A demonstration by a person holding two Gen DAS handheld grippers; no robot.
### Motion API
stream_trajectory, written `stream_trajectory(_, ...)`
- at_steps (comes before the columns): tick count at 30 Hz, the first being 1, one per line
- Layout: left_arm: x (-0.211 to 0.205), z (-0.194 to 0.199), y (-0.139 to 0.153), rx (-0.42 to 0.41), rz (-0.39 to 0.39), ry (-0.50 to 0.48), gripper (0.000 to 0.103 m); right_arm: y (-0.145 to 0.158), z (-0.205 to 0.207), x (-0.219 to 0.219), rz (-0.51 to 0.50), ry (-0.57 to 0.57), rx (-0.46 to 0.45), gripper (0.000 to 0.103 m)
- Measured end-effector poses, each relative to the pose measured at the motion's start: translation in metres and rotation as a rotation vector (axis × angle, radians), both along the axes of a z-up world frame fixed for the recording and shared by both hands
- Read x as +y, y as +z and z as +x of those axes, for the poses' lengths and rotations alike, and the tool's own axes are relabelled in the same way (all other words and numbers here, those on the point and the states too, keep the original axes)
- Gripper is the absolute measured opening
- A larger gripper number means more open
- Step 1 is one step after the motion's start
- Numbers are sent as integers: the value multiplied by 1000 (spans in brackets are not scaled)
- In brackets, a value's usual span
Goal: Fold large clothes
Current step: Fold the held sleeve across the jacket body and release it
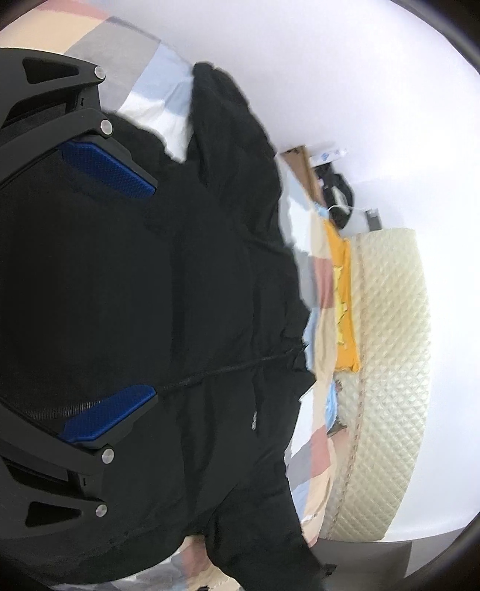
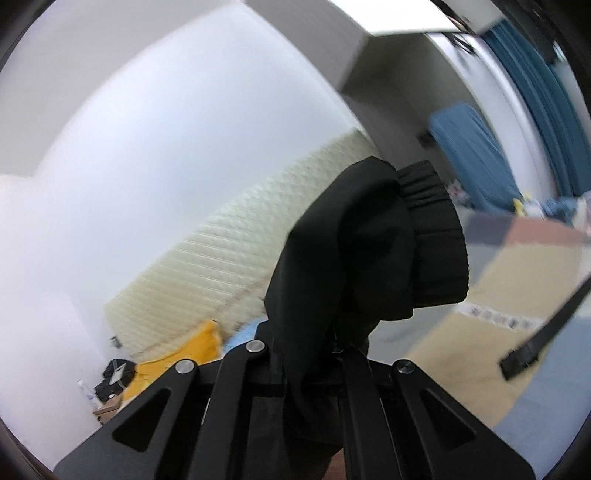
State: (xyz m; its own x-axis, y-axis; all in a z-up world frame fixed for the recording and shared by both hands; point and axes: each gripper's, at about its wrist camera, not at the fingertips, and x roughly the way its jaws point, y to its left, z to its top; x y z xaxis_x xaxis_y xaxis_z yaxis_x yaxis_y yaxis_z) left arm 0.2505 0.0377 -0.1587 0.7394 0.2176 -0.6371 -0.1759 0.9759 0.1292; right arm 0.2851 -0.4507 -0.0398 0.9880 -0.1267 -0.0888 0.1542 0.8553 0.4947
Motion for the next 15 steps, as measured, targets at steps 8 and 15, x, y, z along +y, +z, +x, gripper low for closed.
stream_trajectory(8,43,-18,36,-89,-11,61,102,59,-1,120,-166,102,-28,5)
stream_trajectory(15,94,-23,32,-84,-54,144,102,74,7,243,-356,220,19,5)
